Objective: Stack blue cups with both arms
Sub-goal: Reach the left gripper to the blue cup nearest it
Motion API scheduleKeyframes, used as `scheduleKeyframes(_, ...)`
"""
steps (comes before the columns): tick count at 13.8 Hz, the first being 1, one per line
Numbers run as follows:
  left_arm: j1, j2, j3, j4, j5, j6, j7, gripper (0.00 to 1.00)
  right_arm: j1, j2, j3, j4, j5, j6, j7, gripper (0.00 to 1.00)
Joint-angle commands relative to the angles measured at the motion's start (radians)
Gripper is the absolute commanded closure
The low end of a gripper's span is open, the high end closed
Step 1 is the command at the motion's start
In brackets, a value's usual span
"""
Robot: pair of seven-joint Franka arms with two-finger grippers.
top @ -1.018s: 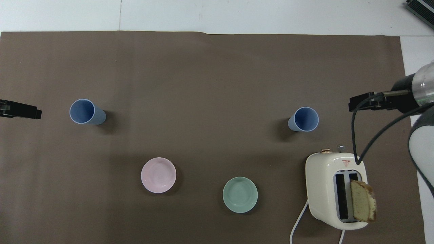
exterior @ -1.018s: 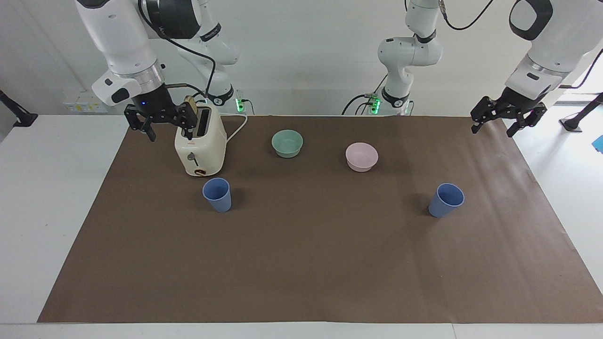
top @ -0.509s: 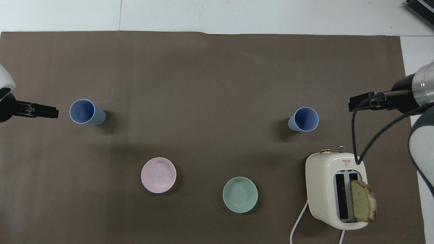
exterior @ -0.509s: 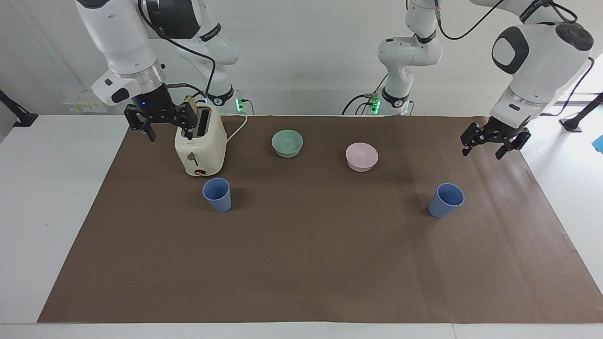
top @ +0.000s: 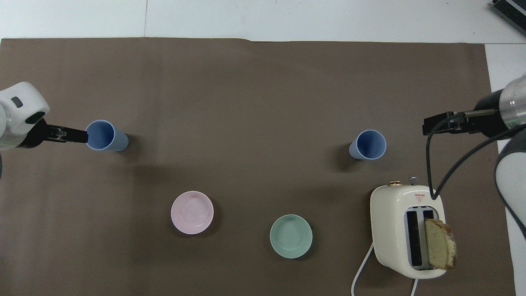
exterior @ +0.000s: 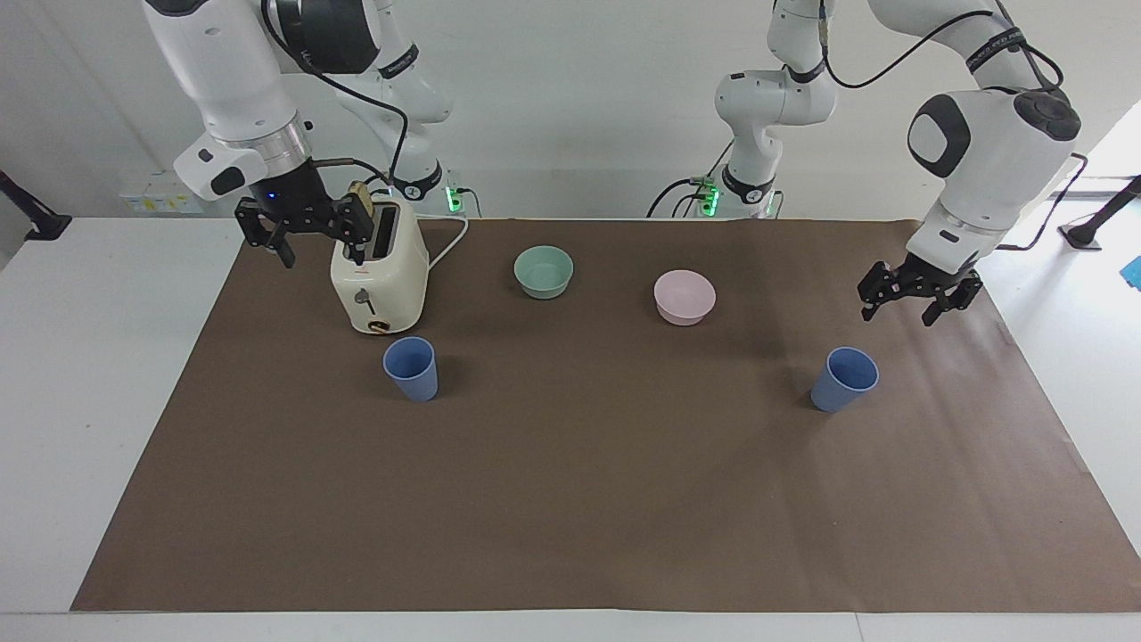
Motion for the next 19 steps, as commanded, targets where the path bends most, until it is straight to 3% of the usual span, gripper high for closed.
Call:
scheduleKeyframes(1,-0.017,0.040,0.007,-0.020,-0.009,0.068,-0.004,0.00,-0.013,-0.011,0.007,-0.007,0.008,0.000,-0.004,0.00)
scheduleKeyframes(5,-0.017,0.071,0.007,-0.044,-0.051,0.124,-0.005,0.05,-0.013,-0.011,0.007,-0.009,0.008,0.000,-0.004,0.00)
scheduleKeyframes(15,-0.017,0.152,0.007,-0.047,-0.069,0.200,-0.001,0.44,-0.013,-0.011,0.007,-0.007,0.008,0.000,-0.004,0.00)
scheduleKeyframes(17,-0.015,0.152,0.007,-0.047,-0.069,0.197,0.005,0.73,-0.013,-0.011,0.007,-0.007,0.008,0.000,-0.002,0.00)
scheduleKeyframes(18,-0.015,0.152,0.007,-0.043,-0.069,0.195,0.005,0.94,-0.013,-0.011,0.007,-0.007,0.008,0.000,-0.004,0.00)
scheduleKeyframes(19,-0.014,0.152,0.007,-0.038,-0.069,0.191,0.002,1.00,-0.013,-0.011,0.007,-0.007,0.008,0.000,-0.004,0.00)
